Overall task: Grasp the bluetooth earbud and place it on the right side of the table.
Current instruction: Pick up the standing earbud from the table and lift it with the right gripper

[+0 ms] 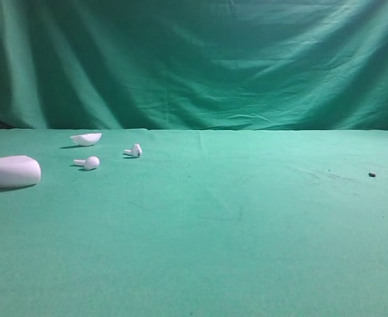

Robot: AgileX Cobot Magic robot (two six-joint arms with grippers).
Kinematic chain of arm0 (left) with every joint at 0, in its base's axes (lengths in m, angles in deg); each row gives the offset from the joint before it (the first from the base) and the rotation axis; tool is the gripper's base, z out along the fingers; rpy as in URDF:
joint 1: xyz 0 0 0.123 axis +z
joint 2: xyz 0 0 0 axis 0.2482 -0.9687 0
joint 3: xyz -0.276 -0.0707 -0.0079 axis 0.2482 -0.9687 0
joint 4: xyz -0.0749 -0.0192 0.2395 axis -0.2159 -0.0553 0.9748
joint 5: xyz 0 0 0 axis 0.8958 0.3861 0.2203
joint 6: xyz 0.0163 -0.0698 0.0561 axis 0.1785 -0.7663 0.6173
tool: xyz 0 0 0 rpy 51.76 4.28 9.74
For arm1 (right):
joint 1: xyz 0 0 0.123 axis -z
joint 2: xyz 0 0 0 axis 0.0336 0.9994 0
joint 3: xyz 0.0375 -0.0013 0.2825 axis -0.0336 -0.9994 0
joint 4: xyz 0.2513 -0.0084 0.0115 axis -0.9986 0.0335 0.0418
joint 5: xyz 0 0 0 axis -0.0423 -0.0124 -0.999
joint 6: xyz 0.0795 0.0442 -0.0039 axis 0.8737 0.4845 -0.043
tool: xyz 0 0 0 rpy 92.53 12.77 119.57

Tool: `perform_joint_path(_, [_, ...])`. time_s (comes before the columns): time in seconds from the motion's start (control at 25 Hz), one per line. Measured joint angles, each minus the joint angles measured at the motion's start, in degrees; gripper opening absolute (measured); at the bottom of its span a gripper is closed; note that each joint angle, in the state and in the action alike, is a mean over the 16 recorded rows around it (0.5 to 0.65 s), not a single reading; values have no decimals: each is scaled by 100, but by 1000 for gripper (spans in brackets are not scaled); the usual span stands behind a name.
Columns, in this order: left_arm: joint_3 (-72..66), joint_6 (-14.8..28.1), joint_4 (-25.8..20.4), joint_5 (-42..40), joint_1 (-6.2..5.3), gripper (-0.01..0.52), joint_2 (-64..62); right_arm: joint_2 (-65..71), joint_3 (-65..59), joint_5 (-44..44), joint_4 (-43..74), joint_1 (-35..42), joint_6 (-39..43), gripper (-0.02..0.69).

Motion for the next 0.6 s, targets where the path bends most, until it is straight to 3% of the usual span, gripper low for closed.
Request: perform_joint_path(0.6, [0,0,0,0,0,0,0,0,0,81,4,0,1,0])
